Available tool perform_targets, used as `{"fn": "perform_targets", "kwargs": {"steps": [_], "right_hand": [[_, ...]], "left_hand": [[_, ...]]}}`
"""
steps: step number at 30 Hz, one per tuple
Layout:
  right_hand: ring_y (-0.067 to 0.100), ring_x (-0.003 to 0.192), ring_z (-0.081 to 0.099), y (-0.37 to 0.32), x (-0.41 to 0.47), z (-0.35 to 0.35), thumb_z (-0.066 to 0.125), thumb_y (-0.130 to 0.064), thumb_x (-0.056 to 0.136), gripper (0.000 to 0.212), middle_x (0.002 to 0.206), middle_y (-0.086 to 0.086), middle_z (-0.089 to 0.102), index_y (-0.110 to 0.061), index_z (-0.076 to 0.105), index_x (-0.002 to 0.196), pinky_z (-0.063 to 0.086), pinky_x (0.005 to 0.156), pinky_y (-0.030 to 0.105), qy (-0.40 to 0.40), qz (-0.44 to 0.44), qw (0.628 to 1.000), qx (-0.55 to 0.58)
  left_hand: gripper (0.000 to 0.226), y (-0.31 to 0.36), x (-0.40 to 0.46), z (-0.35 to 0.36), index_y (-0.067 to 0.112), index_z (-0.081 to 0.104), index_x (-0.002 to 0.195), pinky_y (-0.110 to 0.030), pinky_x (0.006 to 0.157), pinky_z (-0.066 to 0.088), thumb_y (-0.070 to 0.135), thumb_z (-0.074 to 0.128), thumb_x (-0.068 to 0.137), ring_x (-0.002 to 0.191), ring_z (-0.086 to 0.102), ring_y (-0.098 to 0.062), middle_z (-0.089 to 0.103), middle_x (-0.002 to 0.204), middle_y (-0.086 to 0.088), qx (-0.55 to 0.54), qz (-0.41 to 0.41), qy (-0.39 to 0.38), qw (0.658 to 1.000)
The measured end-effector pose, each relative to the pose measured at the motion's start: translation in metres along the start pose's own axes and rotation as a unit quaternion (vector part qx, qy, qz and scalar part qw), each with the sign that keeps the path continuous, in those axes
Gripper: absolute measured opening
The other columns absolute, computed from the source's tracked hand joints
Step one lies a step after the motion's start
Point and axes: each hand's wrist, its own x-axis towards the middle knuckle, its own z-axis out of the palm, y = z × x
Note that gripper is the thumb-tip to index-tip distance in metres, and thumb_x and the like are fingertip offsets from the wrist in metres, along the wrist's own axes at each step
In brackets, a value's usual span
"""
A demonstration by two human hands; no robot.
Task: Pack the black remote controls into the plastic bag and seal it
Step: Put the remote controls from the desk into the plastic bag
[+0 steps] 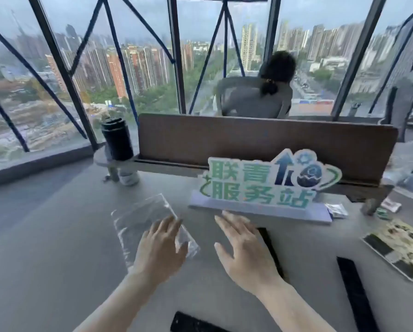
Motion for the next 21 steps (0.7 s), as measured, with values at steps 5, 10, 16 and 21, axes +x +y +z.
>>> {"fn": "perform_targets", "kwargs": {"steps": [5, 10, 16, 21], "right_hand": [[0.013, 0.139, 0.030, 0.012, -0.045, 0.057, 0.042, -0.049, 0.095, 0.059, 0.153, -0.012, 0.038, -0.026, 0.036, 0.149, 0.026, 0.113, 0.028, -0.053, -0.005, 0.996, -0.066], [0.015, 0.123, 0.043, 0.005, -0.091, 0.081, 0.045, -0.062, 0.087, 0.062, 0.129, -0.008, 0.054, -0.025, 0.051, 0.136, 0.041, 0.099, 0.031, -0.080, 0.044, 0.990, -0.106], [0.020, 0.112, 0.048, -0.015, -0.125, 0.079, 0.056, -0.059, 0.081, 0.050, 0.119, -0.001, 0.054, -0.022, 0.054, 0.114, 0.040, 0.084, 0.032, -0.179, 0.135, 0.964, -0.142], [0.018, 0.071, 0.052, -0.019, -0.144, 0.069, 0.058, -0.048, 0.083, 0.027, 0.085, -0.008, 0.058, -0.026, 0.044, 0.091, 0.037, 0.057, 0.032, -0.205, 0.167, 0.962, -0.072]], "left_hand": [[0.062, -0.033, -0.035, 0.042, 0.025, 0.044, 0.137, -0.040, 0.101, 0.041, 0.046, 0.056, 0.080, 0.130, 0.042, -0.028, 0.047, 0.143, -0.001, 0.049, -0.027, -0.066, 0.996], [0.017, -0.051, -0.049, 0.053, 0.015, 0.069, 0.092, -0.034, 0.062, 0.041, 0.008, 0.055, 0.084, 0.094, 0.060, -0.030, 0.062, 0.099, -0.005, 0.092, 0.004, -0.014, 0.996], [0.018, -0.046, -0.068, 0.039, 0.011, 0.069, 0.084, -0.035, 0.053, 0.045, 0.005, 0.052, 0.084, 0.069, 0.063, -0.034, 0.060, 0.084, -0.008, 0.031, 0.020, 0.008, 0.999], [0.025, -0.036, -0.088, 0.026, 0.018, 0.072, 0.097, -0.036, 0.062, 0.050, 0.010, 0.050, 0.086, 0.077, 0.065, -0.037, 0.061, 0.088, -0.011, -0.058, 0.035, 0.033, 0.997]]}}
